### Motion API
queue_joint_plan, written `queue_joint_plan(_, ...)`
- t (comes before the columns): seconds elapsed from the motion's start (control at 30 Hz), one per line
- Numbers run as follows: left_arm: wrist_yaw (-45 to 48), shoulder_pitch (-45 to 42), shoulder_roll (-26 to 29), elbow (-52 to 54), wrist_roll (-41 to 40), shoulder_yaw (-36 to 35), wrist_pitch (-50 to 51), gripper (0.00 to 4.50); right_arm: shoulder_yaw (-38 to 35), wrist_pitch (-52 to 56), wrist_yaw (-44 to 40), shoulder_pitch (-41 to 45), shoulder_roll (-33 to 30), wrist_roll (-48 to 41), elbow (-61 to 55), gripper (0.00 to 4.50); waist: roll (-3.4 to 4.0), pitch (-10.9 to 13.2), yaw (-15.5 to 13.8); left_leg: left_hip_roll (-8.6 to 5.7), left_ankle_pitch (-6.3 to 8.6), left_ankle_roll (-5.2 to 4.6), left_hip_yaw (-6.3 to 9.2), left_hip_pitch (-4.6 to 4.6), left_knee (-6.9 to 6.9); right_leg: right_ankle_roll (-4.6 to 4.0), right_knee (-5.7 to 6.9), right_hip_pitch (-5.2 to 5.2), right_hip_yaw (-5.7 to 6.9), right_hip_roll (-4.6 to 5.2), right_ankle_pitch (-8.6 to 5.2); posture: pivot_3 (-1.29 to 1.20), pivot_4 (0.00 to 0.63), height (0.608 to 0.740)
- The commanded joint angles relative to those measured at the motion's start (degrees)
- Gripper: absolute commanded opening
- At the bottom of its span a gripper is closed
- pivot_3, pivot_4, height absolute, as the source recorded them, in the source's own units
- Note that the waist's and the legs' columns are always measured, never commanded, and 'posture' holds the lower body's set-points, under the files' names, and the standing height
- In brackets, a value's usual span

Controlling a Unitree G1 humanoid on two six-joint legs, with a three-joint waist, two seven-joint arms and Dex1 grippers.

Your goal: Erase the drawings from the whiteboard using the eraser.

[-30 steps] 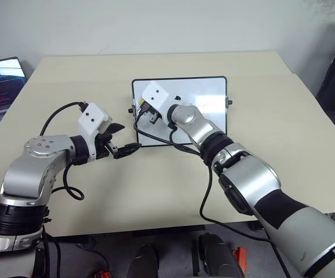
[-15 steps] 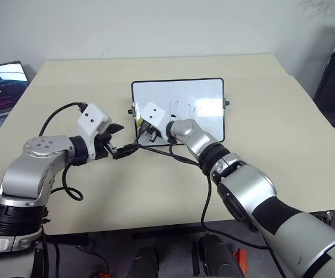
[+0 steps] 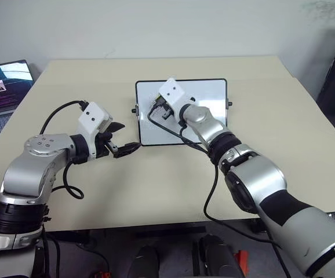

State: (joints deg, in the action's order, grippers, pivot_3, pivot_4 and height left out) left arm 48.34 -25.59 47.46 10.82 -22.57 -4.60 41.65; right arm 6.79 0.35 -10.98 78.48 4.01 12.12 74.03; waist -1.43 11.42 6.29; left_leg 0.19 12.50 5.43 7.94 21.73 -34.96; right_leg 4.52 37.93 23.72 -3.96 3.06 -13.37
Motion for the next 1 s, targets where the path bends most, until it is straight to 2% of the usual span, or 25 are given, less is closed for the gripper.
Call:
queue_joint_plan(0.03,0.28,-1.39,0.67,0.38,0.26,-0.61,-1.33,4.50,-0.59,0.51,0.34,0.80,0.18,-0.29,0.20,0.89,0.00,0.00,0.08,0.00,0.00,0.00,0.00,0.00,0.00,-0.01,0.00,0.00,0.00,0.00,0.00,0.00,0.150,0.740)
queue_joint_plan(0.2,0.29,-1.37,0.71,0.44,0.23,-0.54,-1.36,4.50,1.47,0.43,-3.66,-0.15,1.97,1.11,0.04,0.88,0.00,0.00,0.27,0.00,0.00,0.00,0.00,0.00,0.00,0.05,-0.01,0.00,0.00,0.00,-0.03,0.00,0.150,0.740)
queue_joint_plan(0.37,0.19,-1.31,0.78,0.60,0.20,-0.63,-1.30,4.50,6.33,4.39,-13.77,-2.84,4.06,4.10,0.55,0.88,0.00,0.00,0.74,0.03,0.00,0.00,-0.03,-0.04,0.02,0.09,-0.01,0.00,-0.01,-0.02,-0.06,0.00,0.150,0.740)
queue_joint_plan(0.5,0.11,-1.08,0.98,0.82,0.17,-0.89,-1.26,4.50,7.78,7.00,-17.89,-4.83,4.49,4.37,0.09,0.88,-0.01,-0.01,0.68,0.05,0.00,0.00,-0.02,-0.18,0.02,0.15,0.03,-0.11,-0.01,-0.06,-0.09,0.00,0.150,0.740)
queue_joint_plan(0.67,0.12,-1.21,1.03,0.71,0.26,-0.82,-1.33,4.50,5.73,6.53,-12.55,-3.41,3.14,3.22,-0.65,0.88,-0.02,-0.01,0.45,0.06,0.00,0.00,-0.02,-0.61,0.02,0.10,0.03,-0.52,-0.01,-0.06,-0.15,0.00,0.150,0.740)
queue_joint_plan(0.8,0.14,-1.66,0.90,0.52,0.35,-0.52,-1.37,4.50,3.66,6.03,-6.87,-1.67,1.46,2.22,-0.54,0.88,-0.02,-0.01,-0.08,0.06,0.00,-0.01,-0.02,-0.61,0.01,0.04,0.04,-0.52,-0.01,-0.06,-0.16,0.00,0.150,0.740)
queue_joint_plan(1.0,0.38,-2.36,0.65,-0.10,0.57,0.13,-1.66,4.50,0.69,6.58,-4.32,0.28,-0.66,0.29,-0.37,0.88,-0.03,-0.01,-0.71,0.05,-0.01,-0.01,-0.01,-0.57,0.01,0.01,-0.01,-0.52,-0.01,-0.05,-0.17,0.00,0.150,0.740)
